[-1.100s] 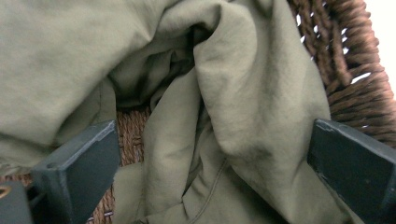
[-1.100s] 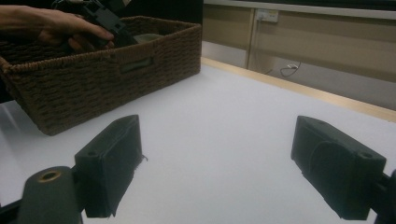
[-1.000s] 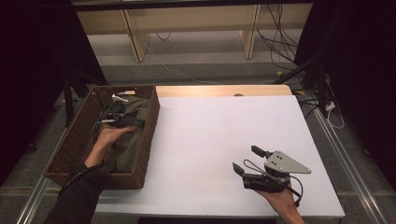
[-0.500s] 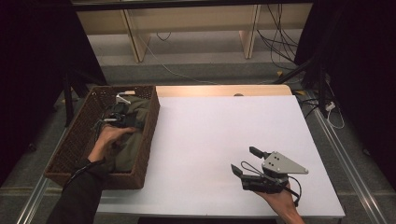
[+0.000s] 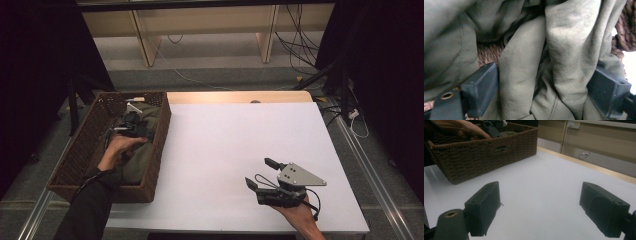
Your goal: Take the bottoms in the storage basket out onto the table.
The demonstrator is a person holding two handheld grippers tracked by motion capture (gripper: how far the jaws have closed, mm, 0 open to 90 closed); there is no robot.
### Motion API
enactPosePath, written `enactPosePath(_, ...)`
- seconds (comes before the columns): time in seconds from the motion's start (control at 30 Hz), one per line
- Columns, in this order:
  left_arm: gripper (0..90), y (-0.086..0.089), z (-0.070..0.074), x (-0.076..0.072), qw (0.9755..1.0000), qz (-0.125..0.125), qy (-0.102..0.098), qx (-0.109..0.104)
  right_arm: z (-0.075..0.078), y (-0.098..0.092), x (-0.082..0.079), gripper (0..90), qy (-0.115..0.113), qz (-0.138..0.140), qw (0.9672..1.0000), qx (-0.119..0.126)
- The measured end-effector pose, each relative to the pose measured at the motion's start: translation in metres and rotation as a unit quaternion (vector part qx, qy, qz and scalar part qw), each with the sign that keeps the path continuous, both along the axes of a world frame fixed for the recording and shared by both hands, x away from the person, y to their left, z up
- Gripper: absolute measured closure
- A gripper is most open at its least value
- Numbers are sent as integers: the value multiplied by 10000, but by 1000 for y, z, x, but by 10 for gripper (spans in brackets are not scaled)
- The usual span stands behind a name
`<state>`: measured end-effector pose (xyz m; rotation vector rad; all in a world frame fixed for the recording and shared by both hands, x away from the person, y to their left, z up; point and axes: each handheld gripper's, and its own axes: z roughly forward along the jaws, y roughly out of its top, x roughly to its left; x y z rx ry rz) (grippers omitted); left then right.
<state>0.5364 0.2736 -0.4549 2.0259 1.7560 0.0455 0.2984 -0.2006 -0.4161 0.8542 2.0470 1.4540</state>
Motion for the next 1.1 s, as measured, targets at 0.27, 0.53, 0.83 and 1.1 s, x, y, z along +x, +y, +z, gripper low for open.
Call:
enactPosePath(0.27, 197, -3, -9, 4, 9999, -56, 121, 12, -1, 2, 1, 177, 2, 40, 10000, -40)
enactPosePath(0.53, 278, -11, -9, 7, 9988, -125, 208, 415, -1, 4, 2, 178, 16, 92, 9999, -88)
enactPosePath(0.83, 568, -5, -5, 7, 9999, -39, 152, 69, -1, 3, 2, 182, 5, 95, 9999, -106)
enactPosePath(1.1, 772, -7, 0, 3, 10000, -44, 22, -41, -1, 2, 3, 188, 24, 59, 9999, -119)
